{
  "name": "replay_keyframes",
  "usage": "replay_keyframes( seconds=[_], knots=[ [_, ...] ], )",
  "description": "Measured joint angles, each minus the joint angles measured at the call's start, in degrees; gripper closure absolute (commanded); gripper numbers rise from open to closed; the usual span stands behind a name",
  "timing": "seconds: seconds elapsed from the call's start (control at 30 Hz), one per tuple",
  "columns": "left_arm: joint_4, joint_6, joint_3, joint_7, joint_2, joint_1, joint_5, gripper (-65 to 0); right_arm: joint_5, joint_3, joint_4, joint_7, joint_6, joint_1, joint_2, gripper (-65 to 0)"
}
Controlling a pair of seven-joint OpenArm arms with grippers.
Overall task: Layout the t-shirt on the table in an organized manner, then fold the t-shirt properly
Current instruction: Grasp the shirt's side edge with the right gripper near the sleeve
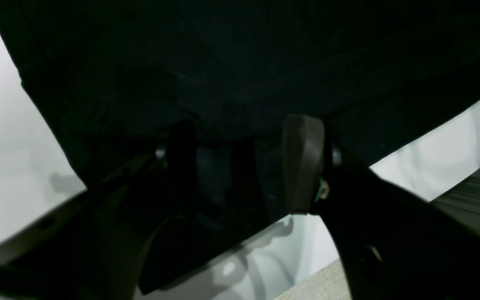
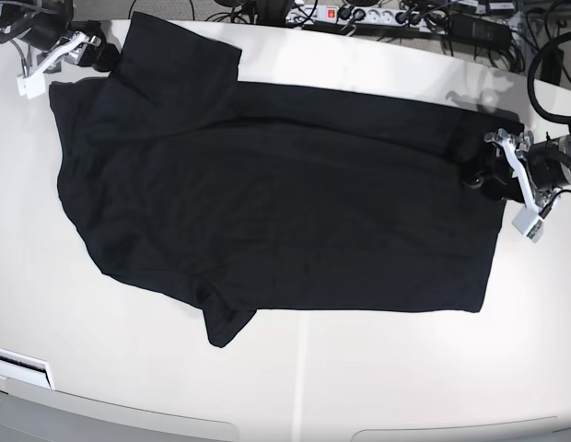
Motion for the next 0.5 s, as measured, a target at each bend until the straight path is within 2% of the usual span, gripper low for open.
replay_keyframes(
  seconds=[0.13,0.2,0.33,0.4,0.5],
  knots=[
    [0.0,0.0,0.0,0.0,0.0,0.0,0.0,-34.2,3.4,-5.9,-1.1,-0.5,0.5,0.2,0.1,-32.4],
    [0.0,0.0,0.0,0.0,0.0,0.0,0.0,-34.2,5.8,-9.0,-1.1,-3.7,0.5,0.3,0.2,-32.3],
    [0.0,0.0,0.0,0.9,0.0,0.0,0.0,-34.2,7.0,-12.4,-0.8,-4.6,0.5,0.3,0.0,-30.6],
    [0.0,0.0,0.0,0.9,0.0,0.0,0.0,-34.2,7.0,-12.6,0.2,-5.3,-0.1,0.2,-0.1,-23.2],
    [0.0,0.0,0.0,0.9,0.0,0.0,0.0,-34.2,6.2,-12.8,3.0,-6.9,-0.4,-0.2,0.0,0.0]
  ],
)
